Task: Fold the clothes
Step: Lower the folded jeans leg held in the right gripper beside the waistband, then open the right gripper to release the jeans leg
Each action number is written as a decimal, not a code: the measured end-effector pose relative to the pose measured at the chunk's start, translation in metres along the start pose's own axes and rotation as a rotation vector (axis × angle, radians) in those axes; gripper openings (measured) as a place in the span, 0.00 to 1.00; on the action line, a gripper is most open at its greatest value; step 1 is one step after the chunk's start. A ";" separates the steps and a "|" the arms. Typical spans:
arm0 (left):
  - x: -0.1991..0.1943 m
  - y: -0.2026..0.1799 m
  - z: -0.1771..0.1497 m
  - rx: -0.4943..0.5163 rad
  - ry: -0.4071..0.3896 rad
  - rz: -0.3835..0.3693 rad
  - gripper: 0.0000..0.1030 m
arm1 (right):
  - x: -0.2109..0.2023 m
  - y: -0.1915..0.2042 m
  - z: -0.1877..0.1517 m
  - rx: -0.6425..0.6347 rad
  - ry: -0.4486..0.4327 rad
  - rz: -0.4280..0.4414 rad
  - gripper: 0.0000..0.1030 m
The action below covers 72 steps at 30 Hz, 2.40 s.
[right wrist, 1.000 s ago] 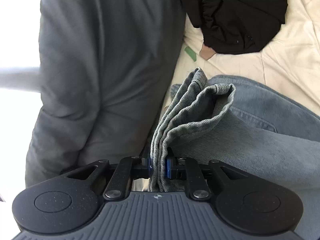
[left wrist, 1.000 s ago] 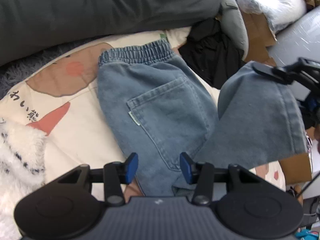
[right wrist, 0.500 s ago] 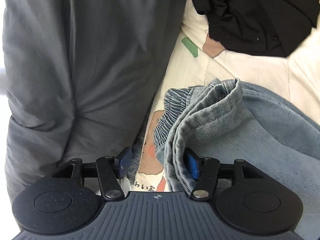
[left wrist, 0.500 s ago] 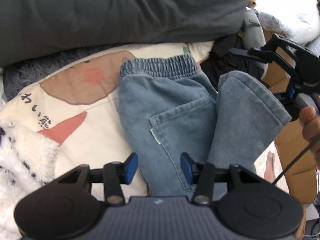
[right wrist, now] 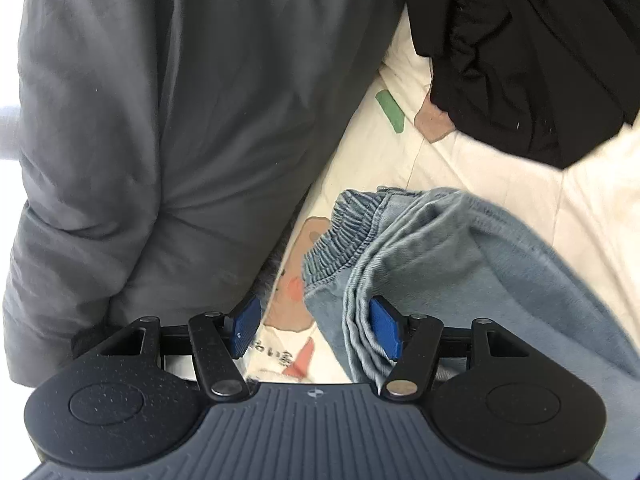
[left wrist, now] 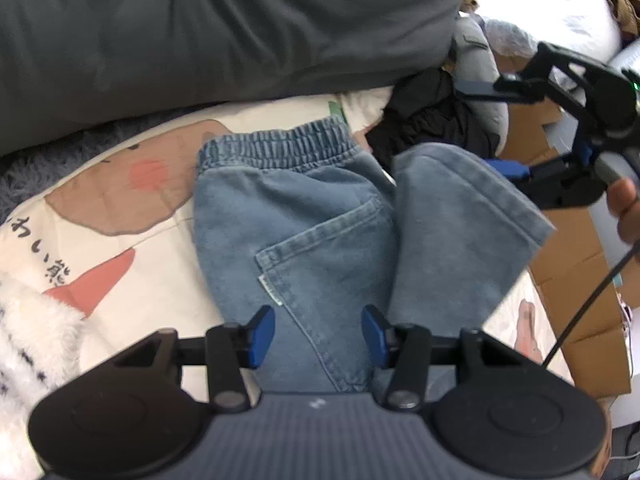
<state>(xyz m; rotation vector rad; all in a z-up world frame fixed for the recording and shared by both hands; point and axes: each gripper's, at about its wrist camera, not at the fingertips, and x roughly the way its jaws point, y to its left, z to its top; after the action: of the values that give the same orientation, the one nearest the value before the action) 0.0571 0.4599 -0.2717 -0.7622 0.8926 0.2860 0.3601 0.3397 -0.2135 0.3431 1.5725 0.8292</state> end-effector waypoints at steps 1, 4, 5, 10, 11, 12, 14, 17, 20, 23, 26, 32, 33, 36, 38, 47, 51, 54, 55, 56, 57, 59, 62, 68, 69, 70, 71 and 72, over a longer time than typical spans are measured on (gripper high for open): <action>0.000 -0.001 0.000 0.001 0.000 -0.004 0.50 | -0.004 0.002 0.003 -0.019 0.004 -0.017 0.62; 0.003 -0.005 0.001 0.006 0.002 -0.012 0.50 | -0.014 0.003 0.011 -0.062 0.007 -0.045 0.63; 0.004 -0.007 0.001 0.007 0.002 -0.013 0.50 | -0.020 0.001 0.012 -0.074 -0.008 -0.045 0.63; 0.008 -0.019 0.005 0.033 -0.015 -0.036 0.50 | -0.046 -0.017 0.003 -0.101 -0.092 0.013 0.63; 0.008 -0.022 0.006 0.042 -0.016 -0.039 0.50 | -0.050 -0.023 -0.003 -0.109 -0.112 0.024 0.63; 0.008 -0.024 0.006 0.047 -0.016 -0.041 0.50 | -0.054 -0.028 -0.009 -0.116 -0.129 0.032 0.63; 0.010 -0.027 0.006 0.055 -0.014 -0.044 0.50 | -0.059 -0.040 -0.021 -0.127 -0.154 0.037 0.66; 0.010 -0.027 0.007 0.062 -0.009 -0.041 0.50 | -0.063 -0.055 -0.039 -0.143 -0.185 0.035 0.70; 0.009 -0.027 0.007 0.068 -0.008 -0.037 0.50 | -0.060 -0.067 -0.053 -0.159 -0.200 0.017 0.74; 0.008 -0.027 0.005 0.076 -0.001 -0.031 0.50 | -0.053 -0.073 -0.064 -0.202 -0.196 0.003 0.76; 0.008 -0.025 0.004 0.075 0.003 -0.024 0.50 | -0.046 -0.075 -0.074 -0.237 -0.190 0.035 0.77; 0.010 -0.018 0.001 0.067 0.011 -0.012 0.50 | -0.025 -0.080 -0.080 -0.314 -0.196 -0.003 0.80; 0.010 -0.017 0.001 0.066 0.012 -0.011 0.50 | -0.021 -0.082 -0.079 -0.311 -0.199 -0.005 0.80; 0.011 -0.014 0.001 0.058 0.015 -0.009 0.50 | -0.013 -0.087 -0.077 -0.319 -0.215 -0.004 0.79; 0.010 -0.013 0.002 0.051 0.017 -0.010 0.50 | -0.011 -0.084 -0.077 -0.336 -0.209 0.013 0.60; -0.002 -0.009 0.011 0.037 -0.019 -0.005 0.50 | -0.011 -0.046 -0.084 -0.410 -0.188 0.069 0.12; -0.010 -0.002 0.013 -0.001 -0.052 -0.003 0.50 | 0.004 -0.023 -0.089 -0.429 -0.162 0.086 0.12; -0.017 0.003 0.013 -0.018 -0.075 0.006 0.50 | 0.023 -0.010 -0.091 -0.438 -0.146 0.064 0.13; -0.019 0.005 0.012 -0.021 -0.079 0.014 0.50 | 0.030 -0.007 -0.091 -0.435 -0.140 0.065 0.14; -0.020 0.007 0.011 -0.024 -0.082 0.025 0.50 | 0.038 -0.004 -0.091 -0.433 -0.134 0.066 0.14; -0.021 0.010 0.010 -0.030 -0.084 0.034 0.50 | 0.045 -0.001 -0.092 -0.434 -0.130 0.063 0.14; -0.023 0.015 0.007 -0.048 -0.083 0.051 0.50 | 0.060 0.004 -0.093 -0.435 -0.123 0.057 0.16; -0.025 0.026 0.004 -0.082 -0.084 0.084 0.50 | 0.082 0.010 -0.096 -0.437 -0.128 0.036 0.21; -0.028 0.042 0.002 -0.125 -0.094 0.144 0.50 | 0.108 0.011 -0.098 -0.374 -0.169 0.041 0.34; -0.029 0.044 0.002 -0.131 -0.098 0.149 0.50 | 0.108 0.012 -0.097 -0.367 -0.176 0.059 0.34; -0.030 0.045 0.003 -0.136 -0.102 0.148 0.50 | 0.106 0.016 -0.098 -0.375 -0.182 0.079 0.38; -0.031 0.047 0.003 -0.141 -0.107 0.146 0.50 | 0.103 0.021 -0.098 -0.390 -0.189 0.089 0.44; -0.030 0.047 0.005 -0.144 -0.112 0.143 0.50 | 0.100 0.024 -0.099 -0.406 -0.196 0.091 0.44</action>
<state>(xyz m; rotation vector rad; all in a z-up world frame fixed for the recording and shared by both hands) 0.0166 0.4989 -0.2683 -0.8085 0.8280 0.5184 0.2412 0.3909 -0.2731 0.1943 1.1804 1.1257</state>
